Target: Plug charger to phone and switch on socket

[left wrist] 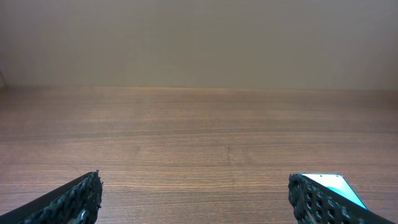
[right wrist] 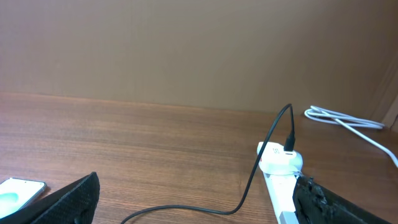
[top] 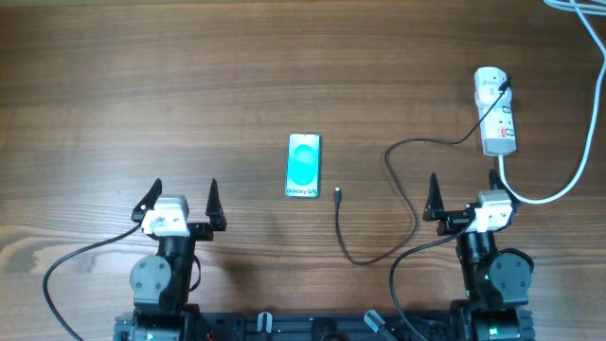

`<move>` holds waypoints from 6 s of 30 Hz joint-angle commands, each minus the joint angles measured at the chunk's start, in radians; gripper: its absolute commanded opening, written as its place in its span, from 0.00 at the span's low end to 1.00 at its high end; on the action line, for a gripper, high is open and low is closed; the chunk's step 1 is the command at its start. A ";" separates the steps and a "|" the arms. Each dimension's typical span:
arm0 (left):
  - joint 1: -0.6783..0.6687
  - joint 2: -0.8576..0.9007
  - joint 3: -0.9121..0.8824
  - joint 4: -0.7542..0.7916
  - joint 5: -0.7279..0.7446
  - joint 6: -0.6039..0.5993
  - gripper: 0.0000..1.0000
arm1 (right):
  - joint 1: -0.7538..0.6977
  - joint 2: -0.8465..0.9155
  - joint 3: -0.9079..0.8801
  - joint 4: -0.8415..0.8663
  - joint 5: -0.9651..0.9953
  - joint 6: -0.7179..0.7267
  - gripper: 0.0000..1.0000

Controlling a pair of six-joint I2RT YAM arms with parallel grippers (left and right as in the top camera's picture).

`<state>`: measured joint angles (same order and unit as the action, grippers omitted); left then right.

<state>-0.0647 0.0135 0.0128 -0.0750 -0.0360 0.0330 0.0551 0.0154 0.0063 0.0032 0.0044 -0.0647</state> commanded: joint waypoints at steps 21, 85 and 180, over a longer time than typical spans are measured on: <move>-0.005 -0.011 -0.007 0.010 -0.017 0.015 1.00 | -0.004 -0.011 -0.001 0.003 0.003 0.014 1.00; -0.494 1.993 1.800 -1.251 0.045 -0.569 1.00 | -0.004 -0.011 -0.001 0.003 0.003 0.015 1.00; -0.500 2.212 1.522 -0.859 0.050 -0.509 0.94 | -0.004 -0.011 -0.001 0.003 0.003 0.015 1.00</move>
<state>-0.5800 2.1612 1.5532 -0.9405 -0.0021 -0.4980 0.0551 0.0154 0.0063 0.0006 0.0040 -0.0647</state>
